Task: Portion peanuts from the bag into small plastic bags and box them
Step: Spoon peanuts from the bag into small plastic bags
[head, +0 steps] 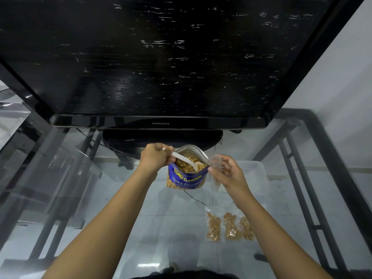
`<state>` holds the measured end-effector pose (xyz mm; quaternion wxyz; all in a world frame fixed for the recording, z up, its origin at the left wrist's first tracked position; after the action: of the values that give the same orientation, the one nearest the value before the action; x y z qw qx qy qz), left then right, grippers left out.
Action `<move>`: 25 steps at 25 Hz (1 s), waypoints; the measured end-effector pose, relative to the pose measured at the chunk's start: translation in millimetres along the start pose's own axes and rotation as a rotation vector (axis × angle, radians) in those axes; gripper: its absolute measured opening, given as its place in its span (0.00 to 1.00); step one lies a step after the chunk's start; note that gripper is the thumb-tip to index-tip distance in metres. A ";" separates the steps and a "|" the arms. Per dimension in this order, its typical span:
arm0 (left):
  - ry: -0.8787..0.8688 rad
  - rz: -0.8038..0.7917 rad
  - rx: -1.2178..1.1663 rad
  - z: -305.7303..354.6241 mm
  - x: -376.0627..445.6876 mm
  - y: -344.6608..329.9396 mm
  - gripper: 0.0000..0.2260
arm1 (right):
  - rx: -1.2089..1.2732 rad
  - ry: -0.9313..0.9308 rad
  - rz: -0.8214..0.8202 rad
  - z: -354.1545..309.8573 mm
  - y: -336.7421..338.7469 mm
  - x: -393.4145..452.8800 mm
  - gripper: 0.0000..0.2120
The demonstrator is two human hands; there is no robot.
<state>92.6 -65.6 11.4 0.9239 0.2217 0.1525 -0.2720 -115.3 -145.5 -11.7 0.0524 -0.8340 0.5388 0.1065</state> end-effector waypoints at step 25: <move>-0.569 0.033 0.100 82.8 -30.0 48.1 0.05 | -0.371 0.342 0.140 -39.0 -43.3 0.4 0.20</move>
<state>109.2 -57.1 110.0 0.9218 0.1842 -0.1301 -0.3153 -71.0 -135.8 25.0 -0.2011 -0.7958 0.5676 0.0643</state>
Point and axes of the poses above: each hand's wrist, its own x-axis towards the middle knuckle, its own y-axis out of the back of the hand, z = x × y, the point moved 2 cm from there along x, towards the middle knuckle, and after that the axes turned 12 degrees about z, right-handed, at the moved point
